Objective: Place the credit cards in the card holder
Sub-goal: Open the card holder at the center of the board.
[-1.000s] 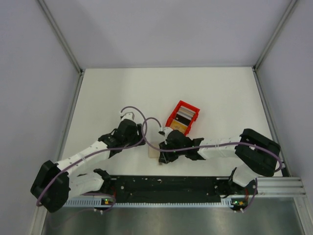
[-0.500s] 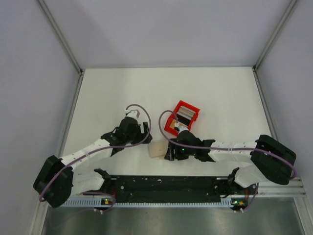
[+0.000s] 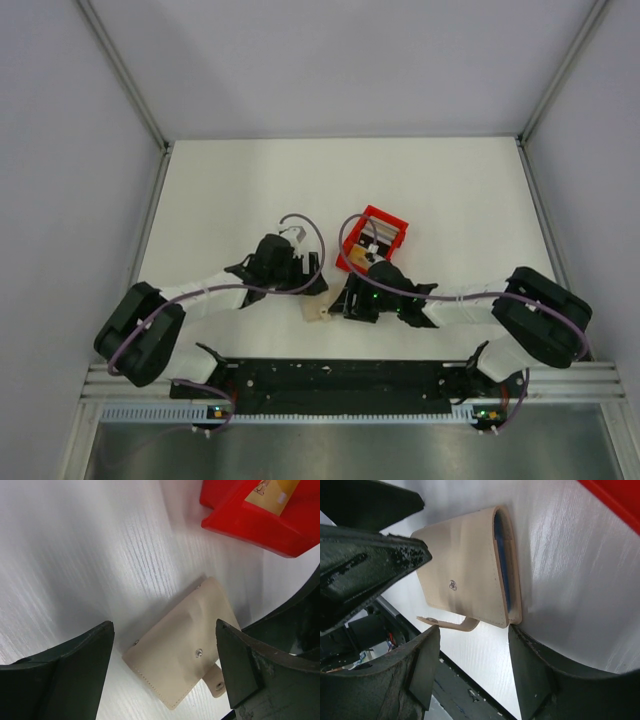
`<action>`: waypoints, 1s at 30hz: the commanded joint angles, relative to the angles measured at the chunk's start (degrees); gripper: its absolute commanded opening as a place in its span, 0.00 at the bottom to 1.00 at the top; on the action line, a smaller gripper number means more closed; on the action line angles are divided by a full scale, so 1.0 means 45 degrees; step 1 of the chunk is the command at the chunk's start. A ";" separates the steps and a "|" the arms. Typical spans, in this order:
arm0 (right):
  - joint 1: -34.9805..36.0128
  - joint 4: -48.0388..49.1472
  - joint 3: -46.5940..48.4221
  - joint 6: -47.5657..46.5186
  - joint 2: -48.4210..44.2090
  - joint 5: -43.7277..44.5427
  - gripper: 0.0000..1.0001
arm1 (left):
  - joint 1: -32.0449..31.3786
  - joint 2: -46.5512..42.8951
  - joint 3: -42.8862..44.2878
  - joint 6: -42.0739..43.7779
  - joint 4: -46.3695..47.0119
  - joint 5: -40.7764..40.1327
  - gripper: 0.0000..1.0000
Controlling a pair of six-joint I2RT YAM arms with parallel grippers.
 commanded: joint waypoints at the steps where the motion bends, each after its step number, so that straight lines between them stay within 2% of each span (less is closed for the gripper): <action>1: -0.0539 -0.0203 0.0274 -0.0375 0.0536 0.0092 0.57 | 0.0055 -0.0245 -0.0754 -0.0384 0.1323 0.0793 0.85; 11: -0.1009 -0.1433 0.2382 -0.2719 0.1317 -0.0162 0.58 | 0.0055 -0.2412 -0.2532 -0.1556 0.1440 0.0656 0.82; 19: -0.1574 -0.2351 0.3653 -0.3988 0.1943 -0.0124 0.57 | 0.0016 -0.2980 -0.3021 -0.2200 0.1577 0.1026 0.79; 21: -0.1595 -0.3033 0.3984 -0.4476 0.1710 0.0460 0.57 | 0.0016 -0.3116 -0.3099 -0.2395 0.1441 0.1027 0.78; 23: -0.1595 -0.3929 0.4220 -0.4848 0.1223 0.1183 0.57 | 0.0016 -0.3467 -0.3157 -0.2552 0.1246 0.0813 0.78; 26: -0.1517 -0.3993 0.4182 -0.5181 0.0442 0.1127 0.58 | -0.0004 -0.4208 -0.3119 -0.2592 0.0779 0.0189 0.78; 30: -0.0640 -0.4674 0.4726 -0.5240 0.0380 0.1943 0.57 | -0.0004 -0.4855 -0.2496 -0.1910 -0.0898 -0.1293 0.79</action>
